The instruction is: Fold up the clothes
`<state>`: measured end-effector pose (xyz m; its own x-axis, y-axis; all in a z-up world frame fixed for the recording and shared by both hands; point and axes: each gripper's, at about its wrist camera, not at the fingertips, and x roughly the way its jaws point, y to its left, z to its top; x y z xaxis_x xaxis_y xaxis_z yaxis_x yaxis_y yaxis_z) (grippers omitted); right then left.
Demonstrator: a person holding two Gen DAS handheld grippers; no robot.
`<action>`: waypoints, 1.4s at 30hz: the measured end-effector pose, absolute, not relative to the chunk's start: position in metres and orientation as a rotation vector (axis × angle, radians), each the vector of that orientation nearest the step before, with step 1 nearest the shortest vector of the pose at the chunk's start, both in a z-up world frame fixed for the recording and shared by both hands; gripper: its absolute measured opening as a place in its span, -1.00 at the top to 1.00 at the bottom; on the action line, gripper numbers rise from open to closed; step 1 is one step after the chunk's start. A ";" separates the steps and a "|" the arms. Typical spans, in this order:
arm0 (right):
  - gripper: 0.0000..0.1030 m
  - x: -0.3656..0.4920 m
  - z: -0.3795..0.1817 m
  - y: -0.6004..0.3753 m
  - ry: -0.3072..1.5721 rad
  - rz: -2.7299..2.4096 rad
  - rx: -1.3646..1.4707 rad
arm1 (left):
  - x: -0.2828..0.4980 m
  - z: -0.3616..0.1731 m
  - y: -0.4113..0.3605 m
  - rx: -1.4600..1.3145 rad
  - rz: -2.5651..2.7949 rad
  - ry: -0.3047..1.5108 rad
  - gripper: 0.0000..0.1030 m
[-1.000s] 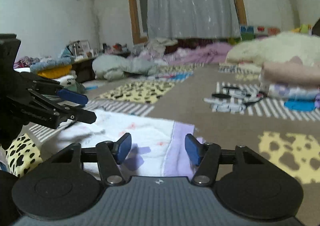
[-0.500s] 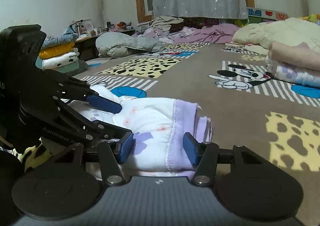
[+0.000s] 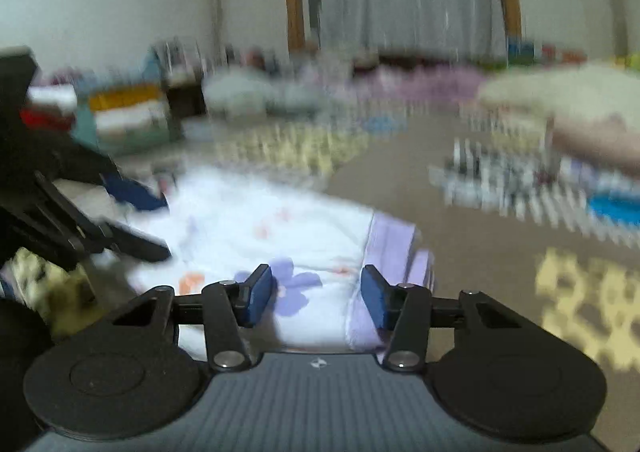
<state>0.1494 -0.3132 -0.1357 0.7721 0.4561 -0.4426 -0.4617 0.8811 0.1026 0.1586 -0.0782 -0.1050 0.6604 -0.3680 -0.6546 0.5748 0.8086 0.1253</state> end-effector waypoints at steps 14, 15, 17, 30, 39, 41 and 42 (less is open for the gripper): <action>-0.38 0.152 -0.144 -0.382 0.514 0.473 0.529 | 0.177 -0.095 0.011 -0.368 -0.359 0.829 -0.38; -0.41 0.156 -0.150 -0.390 0.535 0.468 0.605 | 0.179 -0.100 0.018 -0.446 -0.346 0.853 -0.41; -0.44 0.163 -0.160 -0.406 0.577 0.457 0.758 | 0.184 -0.114 0.026 -0.582 -0.345 0.905 -0.43; 0.05 0.182 -0.176 -0.388 0.669 0.494 0.788 | 0.201 -0.143 0.015 -0.770 -0.428 0.979 -0.37; 0.21 0.181 -0.172 -0.379 0.615 0.633 0.906 | 0.180 -0.120 0.041 -0.807 -0.416 0.856 0.14; 0.21 0.183 -0.167 -0.365 0.600 0.697 0.910 | 0.169 -0.110 0.061 -0.830 -0.408 0.816 0.14; 0.21 0.185 -0.165 -0.357 0.594 0.727 0.910 | 0.165 -0.107 0.069 -0.832 -0.398 0.802 0.14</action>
